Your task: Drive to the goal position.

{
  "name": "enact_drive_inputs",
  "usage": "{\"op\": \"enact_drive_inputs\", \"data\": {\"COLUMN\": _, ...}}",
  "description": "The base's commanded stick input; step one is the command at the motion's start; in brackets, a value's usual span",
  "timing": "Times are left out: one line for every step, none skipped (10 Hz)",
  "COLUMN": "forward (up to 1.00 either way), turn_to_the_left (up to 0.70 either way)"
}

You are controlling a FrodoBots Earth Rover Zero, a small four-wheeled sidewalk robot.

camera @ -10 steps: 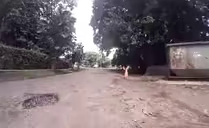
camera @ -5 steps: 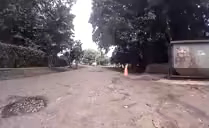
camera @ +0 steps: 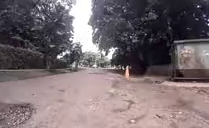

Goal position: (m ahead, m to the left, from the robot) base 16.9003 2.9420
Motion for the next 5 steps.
{"op": "enact_drive_inputs", "data": {"forward": 0.70, "turn_to_the_left": 0.00}}
{"op": "enact_drive_inputs", "data": {"forward": 0.70, "turn_to_the_left": 0.00}}
{"op": "enact_drive_inputs", "data": {"forward": 0.70, "turn_to_the_left": 0.00}}
{"op": "enact_drive_inputs", "data": {"forward": 0.70, "turn_to_the_left": 0.00}}
{"op": "enact_drive_inputs", "data": {"forward": 0.70, "turn_to_the_left": 0.00}}
